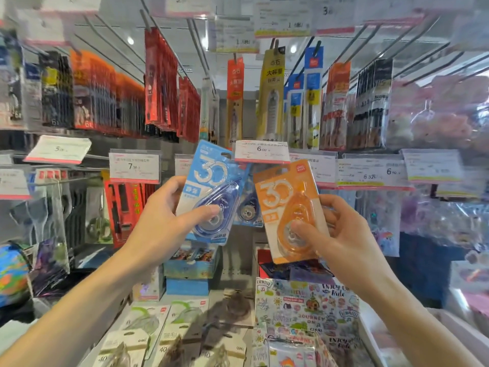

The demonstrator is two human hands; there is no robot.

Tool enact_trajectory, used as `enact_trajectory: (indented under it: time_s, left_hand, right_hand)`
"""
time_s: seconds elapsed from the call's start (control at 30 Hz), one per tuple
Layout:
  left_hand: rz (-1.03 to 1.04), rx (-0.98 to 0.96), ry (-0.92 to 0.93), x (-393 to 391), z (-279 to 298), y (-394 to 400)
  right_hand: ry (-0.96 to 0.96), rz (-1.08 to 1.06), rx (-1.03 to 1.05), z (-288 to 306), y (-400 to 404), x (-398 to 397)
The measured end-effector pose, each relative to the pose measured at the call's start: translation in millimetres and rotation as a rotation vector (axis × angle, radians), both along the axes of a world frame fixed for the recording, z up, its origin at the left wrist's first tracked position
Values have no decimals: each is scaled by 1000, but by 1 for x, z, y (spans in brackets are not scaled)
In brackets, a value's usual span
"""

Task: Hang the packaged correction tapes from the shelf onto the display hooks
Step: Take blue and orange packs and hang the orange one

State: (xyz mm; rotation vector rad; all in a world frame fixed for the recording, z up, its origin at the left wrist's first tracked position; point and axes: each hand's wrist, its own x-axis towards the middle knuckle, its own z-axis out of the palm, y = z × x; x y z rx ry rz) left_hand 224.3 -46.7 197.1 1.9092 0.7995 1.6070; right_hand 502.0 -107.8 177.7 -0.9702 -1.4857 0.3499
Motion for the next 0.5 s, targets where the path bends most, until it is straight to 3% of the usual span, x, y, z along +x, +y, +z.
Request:
enact_trajectory:
  time_s: [0.5]
  left_hand:
    - [-35, -6, -43, 8, -29, 14]
  right_hand:
    - [111, 68, 108, 14, 3, 2]
